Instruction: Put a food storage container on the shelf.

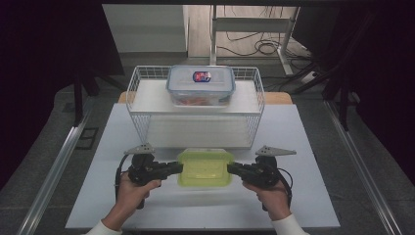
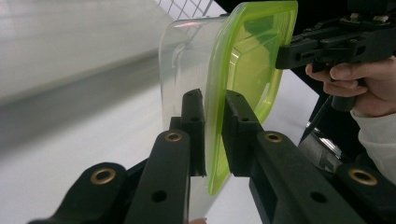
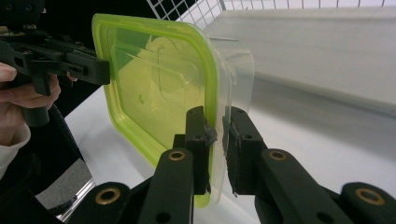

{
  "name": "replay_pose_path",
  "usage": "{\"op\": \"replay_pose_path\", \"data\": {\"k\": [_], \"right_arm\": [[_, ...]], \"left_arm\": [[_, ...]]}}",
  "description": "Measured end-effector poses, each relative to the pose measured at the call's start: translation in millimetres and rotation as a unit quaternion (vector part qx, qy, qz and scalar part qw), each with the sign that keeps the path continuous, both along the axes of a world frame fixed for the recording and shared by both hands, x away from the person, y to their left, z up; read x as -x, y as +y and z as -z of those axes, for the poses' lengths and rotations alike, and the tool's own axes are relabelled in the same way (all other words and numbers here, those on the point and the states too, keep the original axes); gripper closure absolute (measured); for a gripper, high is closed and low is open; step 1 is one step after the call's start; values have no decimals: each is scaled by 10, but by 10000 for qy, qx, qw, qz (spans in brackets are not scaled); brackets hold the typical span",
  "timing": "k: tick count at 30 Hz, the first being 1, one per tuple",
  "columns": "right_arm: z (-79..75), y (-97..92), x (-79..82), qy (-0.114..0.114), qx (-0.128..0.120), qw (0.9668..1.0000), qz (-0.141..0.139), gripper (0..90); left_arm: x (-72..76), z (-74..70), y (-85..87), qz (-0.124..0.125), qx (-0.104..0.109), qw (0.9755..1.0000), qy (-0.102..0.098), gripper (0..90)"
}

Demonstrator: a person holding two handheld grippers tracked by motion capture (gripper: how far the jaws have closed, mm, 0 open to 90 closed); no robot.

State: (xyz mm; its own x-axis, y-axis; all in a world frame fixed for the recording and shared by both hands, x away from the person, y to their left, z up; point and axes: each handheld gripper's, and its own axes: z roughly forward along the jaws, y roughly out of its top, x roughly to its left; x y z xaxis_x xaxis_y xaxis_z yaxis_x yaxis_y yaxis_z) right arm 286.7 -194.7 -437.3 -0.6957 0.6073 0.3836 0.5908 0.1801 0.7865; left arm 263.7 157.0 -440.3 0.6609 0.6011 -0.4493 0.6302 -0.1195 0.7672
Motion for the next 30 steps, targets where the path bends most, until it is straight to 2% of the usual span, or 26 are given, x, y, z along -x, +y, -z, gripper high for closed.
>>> {"op": "replay_pose_path", "data": {"k": [10, 22, 30], "right_arm": [[-272, 18, -137, -177, -35, 9998, -37, 795], [-687, 79, -363, -296, 59, 9995, -71, 795], [-895, 117, -431, -413, 60, 9991, -83, 794]], "left_arm": [[-138, -267, 33, 16, 24, 9999, -135, 805], [-316, -596, 84, -88, 168, 9995, -269, 805], [-394, -774, 135, -76, 284, 9989, -358, 804]]}}
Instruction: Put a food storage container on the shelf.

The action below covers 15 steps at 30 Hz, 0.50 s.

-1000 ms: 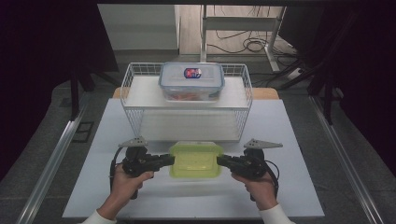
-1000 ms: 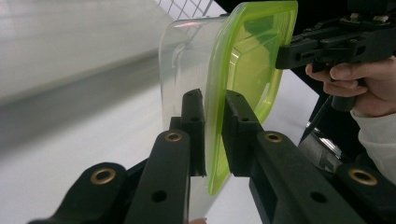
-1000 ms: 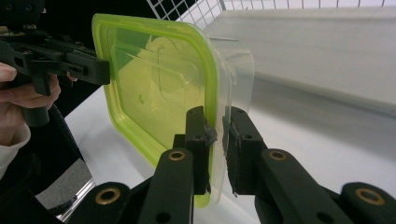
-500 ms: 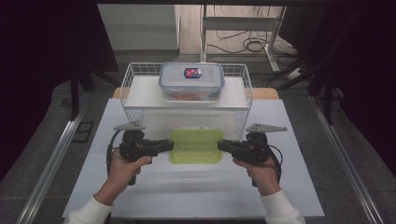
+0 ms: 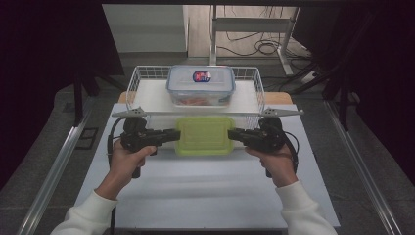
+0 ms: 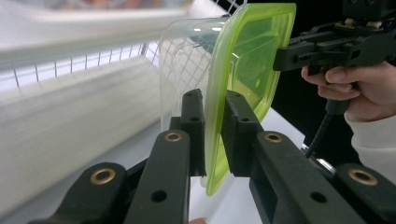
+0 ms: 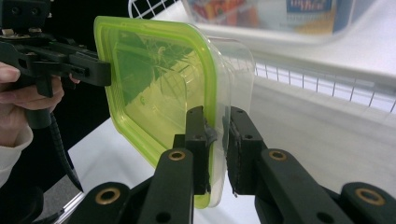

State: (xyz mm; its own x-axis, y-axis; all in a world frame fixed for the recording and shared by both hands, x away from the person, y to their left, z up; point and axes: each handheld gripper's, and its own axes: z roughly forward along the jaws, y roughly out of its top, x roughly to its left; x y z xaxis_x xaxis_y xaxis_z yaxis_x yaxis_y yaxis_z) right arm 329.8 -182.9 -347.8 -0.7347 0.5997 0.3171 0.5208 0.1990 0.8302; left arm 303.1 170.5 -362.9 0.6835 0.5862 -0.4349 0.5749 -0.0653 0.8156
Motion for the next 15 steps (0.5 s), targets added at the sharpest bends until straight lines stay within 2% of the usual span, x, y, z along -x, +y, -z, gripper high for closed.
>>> {"op": "replay_pose_path", "data": {"k": [7, 14, 15], "right_arm": [[-246, 37, -104, -109, -77, 9999, 10, 794], [-505, 74, -232, -222, -26, 9997, 59, 794], [-529, 76, -254, -207, -42, 9998, 63, 794]], "left_arm": [[-116, -296, 46, 10, -20, 9999, -126, 804], [-275, -539, 64, -18, -86, 9998, -202, 805], [-316, -571, 68, -18, -30, 9998, -198, 805]]}}
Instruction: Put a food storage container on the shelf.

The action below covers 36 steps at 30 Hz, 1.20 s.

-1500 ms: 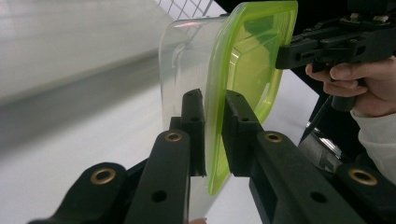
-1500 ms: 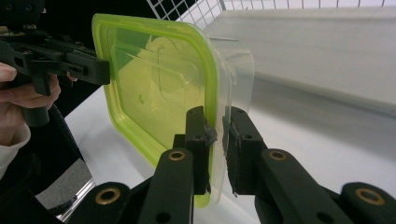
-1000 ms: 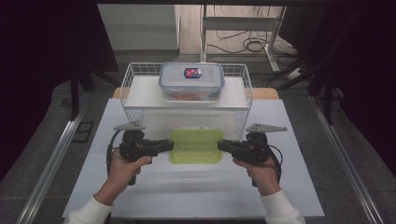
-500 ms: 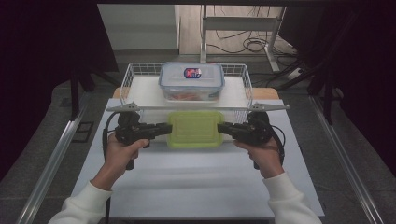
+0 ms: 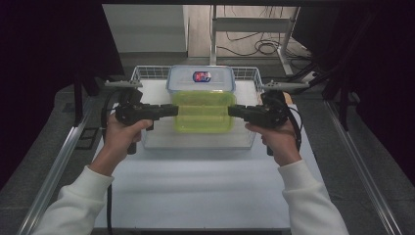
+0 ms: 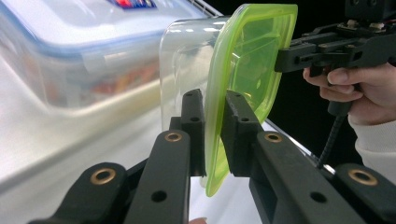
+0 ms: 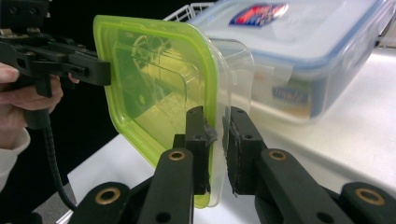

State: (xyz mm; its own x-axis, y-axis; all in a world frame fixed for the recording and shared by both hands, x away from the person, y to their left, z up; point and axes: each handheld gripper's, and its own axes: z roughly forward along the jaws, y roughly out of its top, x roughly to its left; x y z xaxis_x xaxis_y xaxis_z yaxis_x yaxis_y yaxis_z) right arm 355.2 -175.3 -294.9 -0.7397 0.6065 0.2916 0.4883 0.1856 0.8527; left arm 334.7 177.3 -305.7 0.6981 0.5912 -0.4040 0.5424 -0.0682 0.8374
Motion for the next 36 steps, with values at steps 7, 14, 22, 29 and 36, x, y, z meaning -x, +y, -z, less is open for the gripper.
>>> {"op": "replay_pose_path", "data": {"k": [7, 14, 22, 29, 36], "right_arm": [[-263, -3, -212, -73, 30, 10000, 28, 795], [-457, 30, -422, -95, -31, 9999, 50, 795], [-589, 117, -629, -51, -59, 10000, 53, 795], [-601, 190, -825, 93, -80, 9998, 159, 795], [-543, 219, -988, 292, -81, 9993, 219, 794]], "left_arm": [[-187, -203, -14, -23, 31, 10000, 6, 805], [-395, -406, 11, -91, -84, 9999, -32, 807], [-589, -589, 95, -174, -167, 9997, -15, 808], [-811, -591, 122, -223, -256, 9993, 165, 809], [-953, -507, 151, -275, -125, 9989, 354, 808]]}}
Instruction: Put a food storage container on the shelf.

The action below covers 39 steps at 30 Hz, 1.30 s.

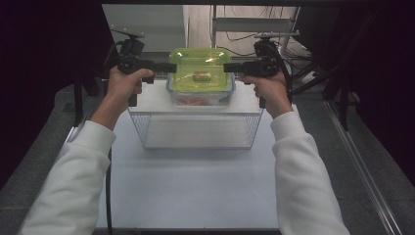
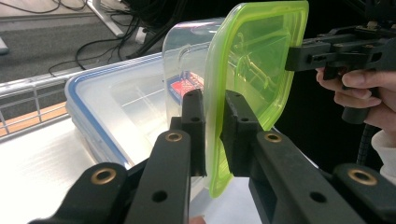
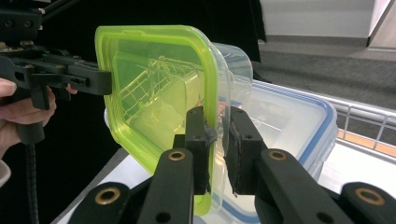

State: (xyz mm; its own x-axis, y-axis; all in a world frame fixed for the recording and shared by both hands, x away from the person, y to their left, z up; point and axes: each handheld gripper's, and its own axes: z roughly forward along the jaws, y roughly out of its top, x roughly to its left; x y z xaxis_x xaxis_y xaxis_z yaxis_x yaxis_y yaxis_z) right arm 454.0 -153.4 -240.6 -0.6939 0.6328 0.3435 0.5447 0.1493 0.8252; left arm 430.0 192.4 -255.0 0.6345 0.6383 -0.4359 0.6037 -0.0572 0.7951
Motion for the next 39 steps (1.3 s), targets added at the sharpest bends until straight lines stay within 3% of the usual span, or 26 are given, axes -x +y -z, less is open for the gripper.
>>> {"op": "replay_pose_path", "data": {"k": [12, 15, 22, 28, 30, 34, 39], "right_arm": [[37, 9, -121, 95, -144, 9998, 74, 770], [54, 6, -163, 90, -175, 9997, 133, 757], [126, 8, -253, 237, -315, 9990, 209, 710], [188, 13, -325, 309, -412, 9982, 300, 670], [204, 15, -337, 359, -419, 9980, 311, 657], [232, 10, -335, 459, -486, 9974, 285, 626], [229, 32, -272, 440, -435, 9978, 228, 599]], "left_arm": [[-85, 15, -24, -185, 277, 9994, 64, 766], [-108, 20, -57, -286, 159, 9994, 81, 759], [-211, 100, -92, -414, 226, 9986, 250, 715], [-229, 134, -79, -409, 287, 9984, 278, 686], [-235, 144, -75, -404, 301, 9983, 285, 654], [-254, 163, -102, -366, 255, 9987, 262, 498], [-258, 162, -138, -322, 229, 9991, 184, 406]]}}
